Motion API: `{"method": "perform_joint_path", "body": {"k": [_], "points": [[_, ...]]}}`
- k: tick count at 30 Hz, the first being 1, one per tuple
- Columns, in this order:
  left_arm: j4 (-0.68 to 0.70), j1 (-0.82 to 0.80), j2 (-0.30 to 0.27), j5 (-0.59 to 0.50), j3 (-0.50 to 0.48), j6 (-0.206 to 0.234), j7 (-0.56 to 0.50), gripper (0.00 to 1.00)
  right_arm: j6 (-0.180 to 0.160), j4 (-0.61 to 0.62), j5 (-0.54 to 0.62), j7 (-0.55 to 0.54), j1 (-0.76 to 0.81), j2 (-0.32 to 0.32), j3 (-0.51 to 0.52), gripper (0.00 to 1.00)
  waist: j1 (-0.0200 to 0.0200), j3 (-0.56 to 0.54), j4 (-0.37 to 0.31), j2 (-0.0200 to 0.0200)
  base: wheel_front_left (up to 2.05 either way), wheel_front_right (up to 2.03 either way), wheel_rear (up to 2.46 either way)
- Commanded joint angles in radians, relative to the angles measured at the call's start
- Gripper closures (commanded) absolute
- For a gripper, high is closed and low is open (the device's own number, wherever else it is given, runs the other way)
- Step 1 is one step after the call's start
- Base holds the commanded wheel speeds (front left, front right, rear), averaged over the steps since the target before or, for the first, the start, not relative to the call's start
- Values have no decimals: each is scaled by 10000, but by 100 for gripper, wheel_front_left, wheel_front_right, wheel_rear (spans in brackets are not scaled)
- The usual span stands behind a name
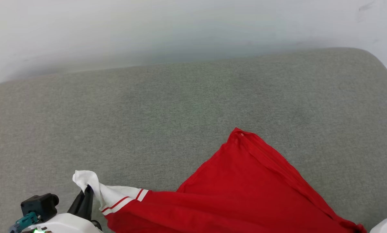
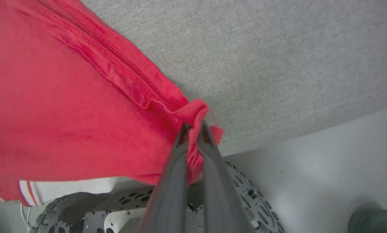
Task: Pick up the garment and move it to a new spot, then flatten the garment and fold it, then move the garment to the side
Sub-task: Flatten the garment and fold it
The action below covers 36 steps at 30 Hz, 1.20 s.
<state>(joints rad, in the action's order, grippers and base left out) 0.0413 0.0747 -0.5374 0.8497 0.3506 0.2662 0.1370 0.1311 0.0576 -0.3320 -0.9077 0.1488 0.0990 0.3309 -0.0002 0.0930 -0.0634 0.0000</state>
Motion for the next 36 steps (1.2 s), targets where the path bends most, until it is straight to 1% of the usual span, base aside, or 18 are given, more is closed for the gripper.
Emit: {"method": "perform_joint_path", "body": {"k": [1, 4, 6, 8, 10, 12, 14, 16, 17, 19, 21, 24, 26, 29, 32, 36], "points": [[56, 19, -52, 57, 12, 41, -58, 100, -7, 32, -63, 473, 88, -81, -8, 0, 2, 60, -103, 0, 0, 0, 0], [165, -68, -62, 31, 53, 66, -138, 100, -5, 52, -161, 1915, -55, -251, -87, 0, 2, 173, -114, 0, 0, 0, 0], [216, -172, -85, 4, 81, 52, -185, 100, -7, 19, -296, 3053, -376, -304, -103, 0, 2, 240, -72, 0, 0, 0, 0], [289, -252, -95, -27, 91, 30, -177, 100, -5, -31, -182, 4317, -744, -333, -143, 0, 2, 304, 0, 0, 0, 0, 0], [359, -339, -78, -75, 120, 28, -179, 100, -5, -243, -174, 5344, -1131, -313, -305, 0, 2, 352, 110, 0, 0, 0, 0], [442, -469, -73, -117, 135, 32, -193, 100, -5, -518, -197, 5991, -1690, -172, -619, 0, 2, 442, 248, 0, 0, 0, 0], [540, -629, -48, -163, 164, 15, -190, 100, -5, -840, -229, 6202, -2286, 118, -1121, 0, 2, 574, 435, 0, 0, 0, 0], [645, -808, -14, -235, 237, -7, -232, 100, -5, -1169, -473, 5987, -2927, 510, -1847, 0, 2, 772, 659, 0, 0, 0, 0], [645, -808, -14, -235, 237, -7, -232, 100, -5, -1169, -473, 5987, -2927, 510, -1847, 0, 2, 772, 659, 0, 0, 0, 0], [723, -1059, 34, -289, 303, -72, -233, 100, -5, -1428, -861, 5357, -3635, 1023, -2672, 0, 2, 1021, 910, 0, 0, 0, 0], [765, -1289, 91, -328, 351, -139, -185, 100, -7, -1630, -1091, 4361, -4418, 1628, -3541, 0, 2, 1293, 1106, 0, 0, 0, 0], [792, -1618, 177, -426, 438, -250, -127, 100, -7, -1830, -1391, 2751, -5570, 2333, -4713, 0, 2, 1655, 1403, 0, 0, 0, 0], [793, -1821, 275, -477, 522, -316, -100, 100, -5, -1946, -1508, 1747, -6231, 2617, -5426, 0, 2, 1856, 1583, 0, 0, 0, 0], [709, -2144, 401, -523, 607, -479, 9, 100, -7, -2186, -1599, 663, -7040, 3034, -6355, 0, 2, 2176, 1842, 0, 0, 0, 0], [571, -2454, 546, -530, 678, -658, 113, 100, -7, -2607, -1650, 126, -7663, 3326, -7099, 0, 2, 2488, 2056, 0, 0, 0, 0], [369, -2750, 705, -516, 743, -854, 262, 100, -7, -3460, -1880, -167, -8103, 3489, -7893, 0, 2, 2818, 2212, 0, 0, 0, 0]]}}
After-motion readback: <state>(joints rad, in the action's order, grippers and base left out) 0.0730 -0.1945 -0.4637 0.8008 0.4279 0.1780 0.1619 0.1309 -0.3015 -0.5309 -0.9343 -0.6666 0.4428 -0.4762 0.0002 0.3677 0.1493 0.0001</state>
